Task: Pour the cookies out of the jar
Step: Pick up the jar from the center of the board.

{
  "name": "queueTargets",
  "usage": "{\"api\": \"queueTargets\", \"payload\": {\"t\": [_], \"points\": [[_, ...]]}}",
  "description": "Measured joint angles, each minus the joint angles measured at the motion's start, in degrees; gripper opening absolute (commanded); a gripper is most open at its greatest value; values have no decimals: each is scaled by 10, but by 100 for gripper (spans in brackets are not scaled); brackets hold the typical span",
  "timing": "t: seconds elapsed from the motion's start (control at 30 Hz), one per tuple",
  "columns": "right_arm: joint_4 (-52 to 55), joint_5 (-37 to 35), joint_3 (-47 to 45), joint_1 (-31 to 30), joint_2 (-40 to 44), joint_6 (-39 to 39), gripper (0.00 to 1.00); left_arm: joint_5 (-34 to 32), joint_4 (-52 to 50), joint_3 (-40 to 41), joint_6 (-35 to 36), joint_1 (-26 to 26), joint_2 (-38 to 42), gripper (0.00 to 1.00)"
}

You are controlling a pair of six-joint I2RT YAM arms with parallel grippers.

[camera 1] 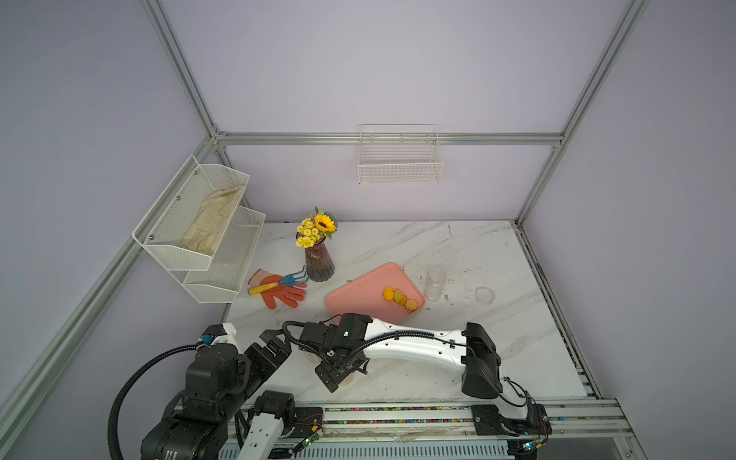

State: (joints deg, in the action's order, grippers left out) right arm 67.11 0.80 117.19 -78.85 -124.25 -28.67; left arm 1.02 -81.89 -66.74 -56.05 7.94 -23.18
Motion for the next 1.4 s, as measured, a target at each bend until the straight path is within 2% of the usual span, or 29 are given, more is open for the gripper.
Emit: {"api": "queueTargets", "payload": {"t": [0.27, 0.5, 0.6, 0.73, 0.93, 1.27, 1.4], "points": [[0, -3, -8, 9, -8, 0, 79, 0, -6, 0, 14, 5, 0, 100], [-3, -5, -8, 15, -17, 0, 77, 0, -17, 0, 17, 8, 1, 100], [-5, -6, -8, 16, -22, -2, 77, 0, -20, 0, 17, 10, 3, 100], [-6, -6, -8, 17, -29, -6, 83, 0, -23, 0, 17, 15, 6, 100], [-7, -11, -8, 18, -34, -10, 84, -2, -26, -4, 17, 24, 6, 100], [-14, -12, -8, 20, -34, -17, 69, -19, -26, -4, 16, 46, 6, 100], [-14, -12, -8, 20, -34, -20, 66, -26, -26, -4, 14, 52, 11, 100]]}}
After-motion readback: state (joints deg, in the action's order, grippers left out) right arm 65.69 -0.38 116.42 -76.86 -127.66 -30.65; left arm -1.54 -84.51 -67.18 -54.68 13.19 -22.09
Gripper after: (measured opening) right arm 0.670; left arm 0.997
